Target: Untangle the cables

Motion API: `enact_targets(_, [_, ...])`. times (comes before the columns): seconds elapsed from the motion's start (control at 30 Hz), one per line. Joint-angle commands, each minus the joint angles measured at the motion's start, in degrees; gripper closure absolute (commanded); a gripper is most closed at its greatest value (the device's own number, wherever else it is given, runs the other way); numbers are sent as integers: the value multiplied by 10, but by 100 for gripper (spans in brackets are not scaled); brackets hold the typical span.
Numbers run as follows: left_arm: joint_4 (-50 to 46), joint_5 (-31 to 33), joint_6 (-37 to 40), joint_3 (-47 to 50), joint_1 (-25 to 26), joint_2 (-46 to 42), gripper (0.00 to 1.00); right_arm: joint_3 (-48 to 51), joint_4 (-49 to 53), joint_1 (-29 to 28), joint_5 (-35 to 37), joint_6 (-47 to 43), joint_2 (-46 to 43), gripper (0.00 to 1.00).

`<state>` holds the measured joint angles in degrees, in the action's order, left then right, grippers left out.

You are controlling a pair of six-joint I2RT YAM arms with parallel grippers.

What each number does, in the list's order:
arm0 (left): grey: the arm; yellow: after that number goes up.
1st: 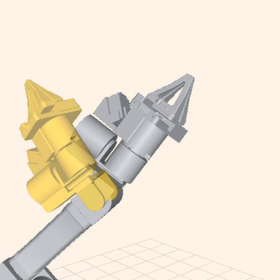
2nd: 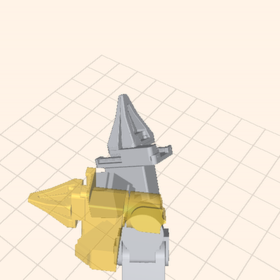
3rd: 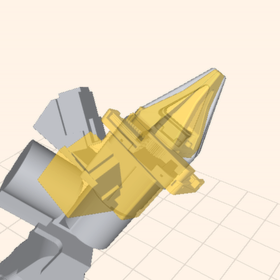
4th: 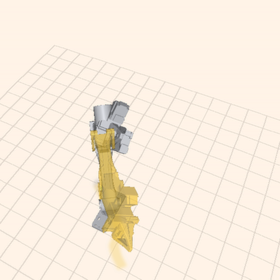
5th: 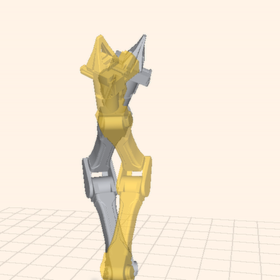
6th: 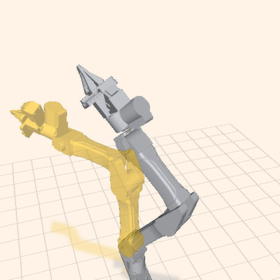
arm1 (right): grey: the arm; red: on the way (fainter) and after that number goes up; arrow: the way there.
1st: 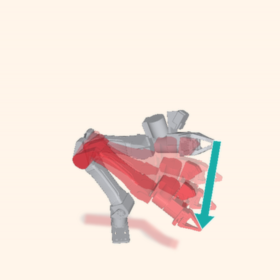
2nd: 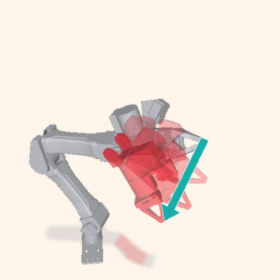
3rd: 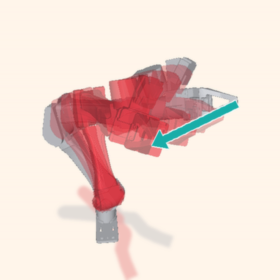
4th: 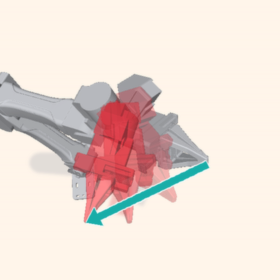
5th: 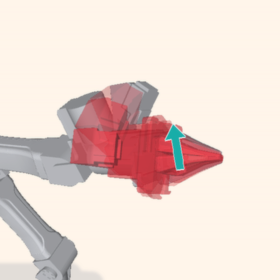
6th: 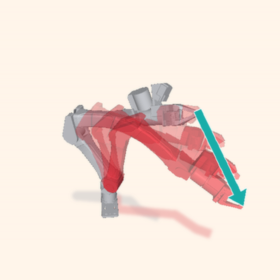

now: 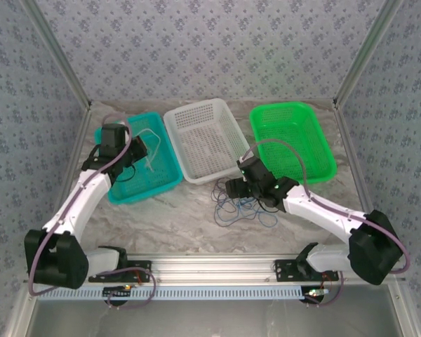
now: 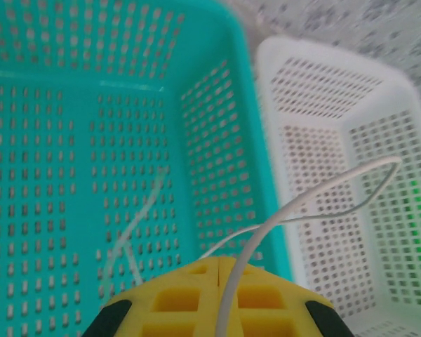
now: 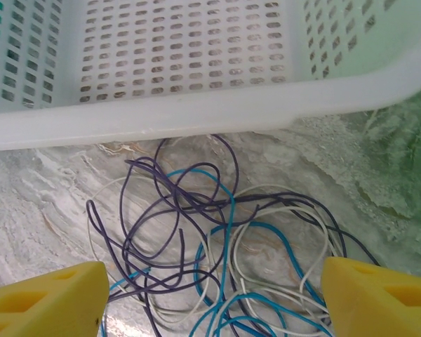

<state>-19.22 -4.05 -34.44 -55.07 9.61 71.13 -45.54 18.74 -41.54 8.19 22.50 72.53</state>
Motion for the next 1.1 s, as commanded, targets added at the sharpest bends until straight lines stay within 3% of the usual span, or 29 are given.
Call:
enact_targets(0.0, [-14, -21, -17, 6, -8, 16, 95, -15, 50, 10, -4, 9, -4, 19])
enact_targets(0.03, [-21, -17, -20, 7, -8, 22, 86, -15, 54, 12, -5, 9, -1, 19])
enact_targets(0.13, [-30, -21, -26, 10, -8, 33, 77, -17, 70, 17, -7, 16, 16, 19])
enact_targets(0.23, [-26, -21, -30, 18, -7, 28, 56, -20, 78, 23, -11, 25, 31, 20])
enact_targets(0.4, [-29, -13, -24, 21, 0, 9, 44, -20, 60, 29, -36, 36, 45, 22])
enact_targets(0.53, [-11, 11, 2, 25, 41, -21, 35, -22, 28, 28, -74, 38, 61, 24])
enact_targets(0.8, [31, 22, 20, 41, 94, -44, 30, -19, -5, 28, -78, 38, 86, 30])
enact_targets(1.0, [42, 21, 32, 41, 112, -44, 30, -22, -59, 32, -93, 30, 124, 44])
enact_targets(1.07, [40, 22, 34, 38, 113, -47, 29, -25, -64, 31, -99, 25, 132, 53])
